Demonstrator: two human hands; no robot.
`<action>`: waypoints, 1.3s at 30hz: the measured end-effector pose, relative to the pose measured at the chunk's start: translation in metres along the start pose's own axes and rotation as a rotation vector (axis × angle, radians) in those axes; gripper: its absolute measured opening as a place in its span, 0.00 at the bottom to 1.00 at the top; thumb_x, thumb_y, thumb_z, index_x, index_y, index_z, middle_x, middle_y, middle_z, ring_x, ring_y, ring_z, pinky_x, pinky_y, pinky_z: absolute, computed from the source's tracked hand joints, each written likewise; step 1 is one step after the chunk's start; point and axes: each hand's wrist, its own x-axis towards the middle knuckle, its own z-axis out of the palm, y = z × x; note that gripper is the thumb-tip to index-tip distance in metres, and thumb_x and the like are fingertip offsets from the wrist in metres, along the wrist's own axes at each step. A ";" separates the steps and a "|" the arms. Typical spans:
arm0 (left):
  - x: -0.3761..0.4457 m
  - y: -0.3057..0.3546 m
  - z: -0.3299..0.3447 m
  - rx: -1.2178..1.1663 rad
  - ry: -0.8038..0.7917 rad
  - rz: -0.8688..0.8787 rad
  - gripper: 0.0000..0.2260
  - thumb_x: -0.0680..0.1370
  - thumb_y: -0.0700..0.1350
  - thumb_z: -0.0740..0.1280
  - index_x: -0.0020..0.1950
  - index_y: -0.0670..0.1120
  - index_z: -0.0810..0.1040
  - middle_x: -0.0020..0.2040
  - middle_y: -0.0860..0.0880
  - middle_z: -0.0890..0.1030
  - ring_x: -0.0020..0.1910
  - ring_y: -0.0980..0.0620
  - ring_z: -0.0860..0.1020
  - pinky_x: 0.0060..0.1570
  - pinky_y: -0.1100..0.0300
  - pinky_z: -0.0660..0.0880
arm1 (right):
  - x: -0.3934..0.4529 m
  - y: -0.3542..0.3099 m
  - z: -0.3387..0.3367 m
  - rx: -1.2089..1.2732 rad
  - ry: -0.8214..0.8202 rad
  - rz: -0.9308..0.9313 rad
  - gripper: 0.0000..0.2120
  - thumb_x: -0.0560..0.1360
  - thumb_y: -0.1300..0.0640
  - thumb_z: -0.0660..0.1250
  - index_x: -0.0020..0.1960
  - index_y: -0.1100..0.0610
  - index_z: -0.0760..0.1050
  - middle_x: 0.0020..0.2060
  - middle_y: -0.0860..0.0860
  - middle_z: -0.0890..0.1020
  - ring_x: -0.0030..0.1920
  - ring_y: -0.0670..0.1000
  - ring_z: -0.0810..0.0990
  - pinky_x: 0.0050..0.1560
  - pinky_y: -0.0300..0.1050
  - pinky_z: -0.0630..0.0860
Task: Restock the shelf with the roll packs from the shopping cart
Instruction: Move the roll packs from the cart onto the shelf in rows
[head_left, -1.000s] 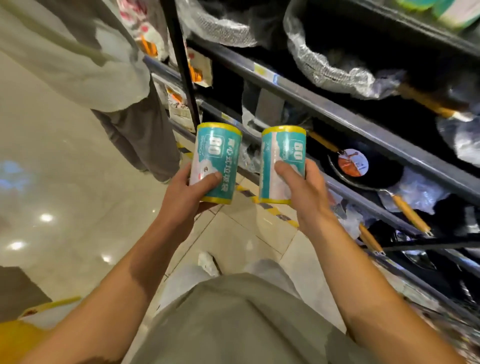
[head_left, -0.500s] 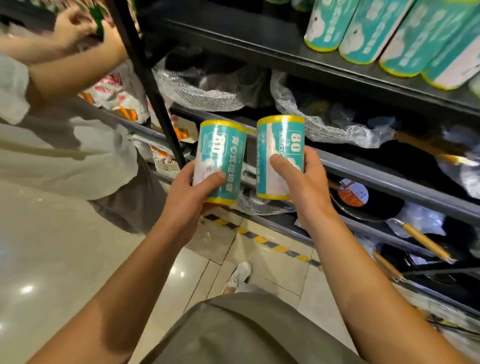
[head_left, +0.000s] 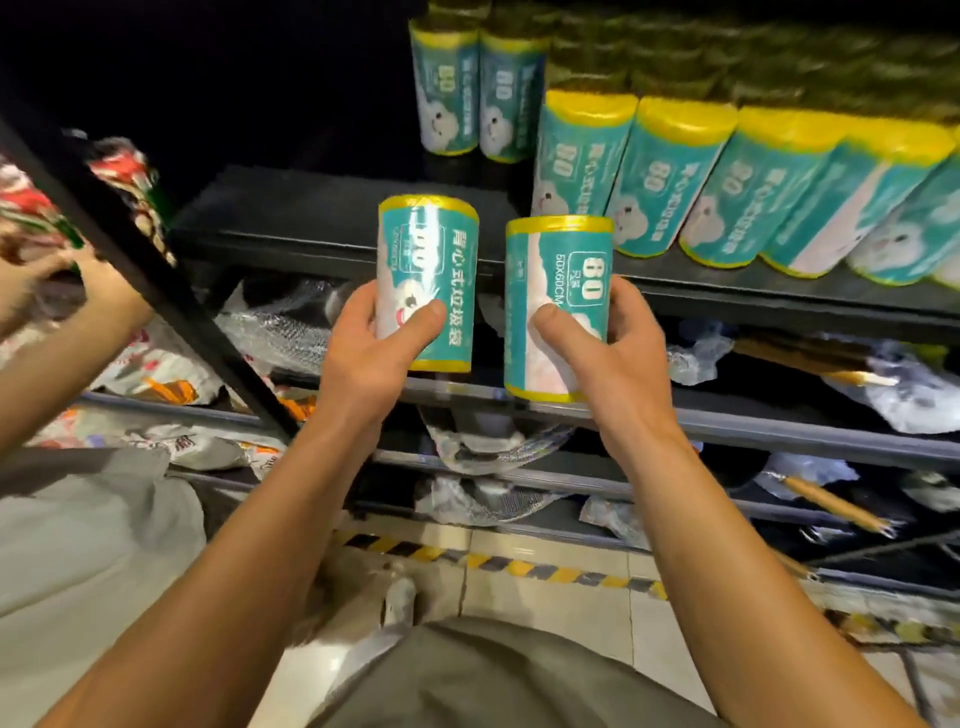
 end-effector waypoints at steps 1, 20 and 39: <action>0.013 0.004 0.000 0.000 -0.029 0.016 0.20 0.73 0.51 0.74 0.62 0.47 0.77 0.53 0.51 0.84 0.50 0.56 0.84 0.45 0.63 0.78 | 0.004 -0.001 0.005 0.006 0.025 -0.017 0.23 0.72 0.55 0.77 0.65 0.51 0.75 0.53 0.44 0.85 0.51 0.43 0.84 0.52 0.43 0.81; 0.209 0.034 0.039 0.518 -0.213 0.237 0.29 0.67 0.50 0.81 0.56 0.46 0.64 0.58 0.48 0.78 0.56 0.50 0.79 0.51 0.56 0.76 | 0.052 -0.011 0.077 -0.033 0.454 -0.229 0.32 0.67 0.54 0.77 0.69 0.55 0.71 0.59 0.47 0.82 0.58 0.43 0.81 0.59 0.47 0.80; 0.222 0.049 0.057 0.645 -0.304 0.208 0.33 0.73 0.57 0.75 0.69 0.37 0.72 0.62 0.40 0.79 0.62 0.43 0.77 0.57 0.53 0.73 | 0.048 -0.004 0.090 -0.010 0.573 -0.265 0.30 0.70 0.62 0.78 0.69 0.59 0.71 0.58 0.48 0.83 0.55 0.43 0.83 0.52 0.38 0.80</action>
